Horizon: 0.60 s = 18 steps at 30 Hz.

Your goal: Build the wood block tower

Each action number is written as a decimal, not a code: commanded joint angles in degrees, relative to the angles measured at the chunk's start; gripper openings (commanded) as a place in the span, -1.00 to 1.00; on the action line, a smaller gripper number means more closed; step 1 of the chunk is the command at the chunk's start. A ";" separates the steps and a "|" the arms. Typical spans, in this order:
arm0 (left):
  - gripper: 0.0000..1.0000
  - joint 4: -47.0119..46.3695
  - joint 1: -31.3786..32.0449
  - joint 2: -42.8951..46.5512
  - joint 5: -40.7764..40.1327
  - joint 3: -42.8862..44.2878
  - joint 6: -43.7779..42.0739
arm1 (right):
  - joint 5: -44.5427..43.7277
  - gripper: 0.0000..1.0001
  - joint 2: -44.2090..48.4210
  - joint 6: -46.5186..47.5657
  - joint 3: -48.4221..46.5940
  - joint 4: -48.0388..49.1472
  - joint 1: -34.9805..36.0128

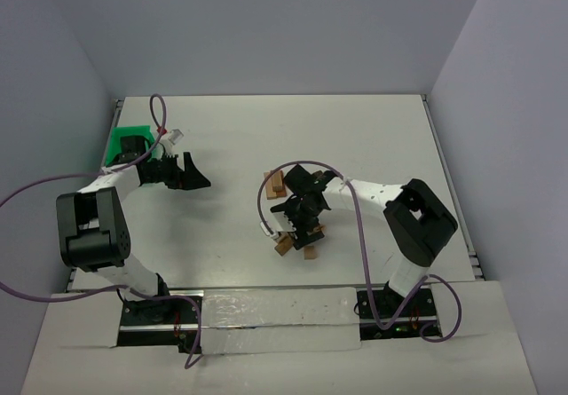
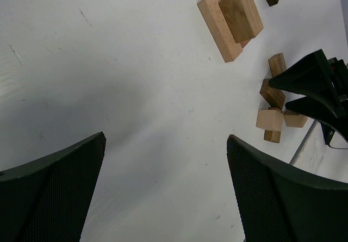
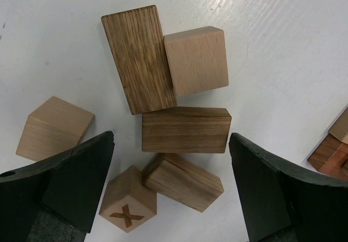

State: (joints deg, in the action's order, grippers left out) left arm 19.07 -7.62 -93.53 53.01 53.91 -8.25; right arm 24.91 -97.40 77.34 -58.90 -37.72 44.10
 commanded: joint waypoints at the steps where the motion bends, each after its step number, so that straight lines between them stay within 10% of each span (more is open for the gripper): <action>1: 0.96 -0.48 -0.47 -0.83 2.54 1.11 -1.77 | 0.98 0.84 -1.03 -0.44 -2.68 1.59 -0.20; 18: 0.96 -0.65 -0.63 -1.76 3.06 1.37 -1.66 | 0.10 0.55 -3.48 -0.16 -5.32 -0.33 -0.24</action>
State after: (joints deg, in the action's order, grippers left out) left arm 19.05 -7.68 -94.97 53.52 53.91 -8.25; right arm 24.83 -99.88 76.99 -61.19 -37.14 43.99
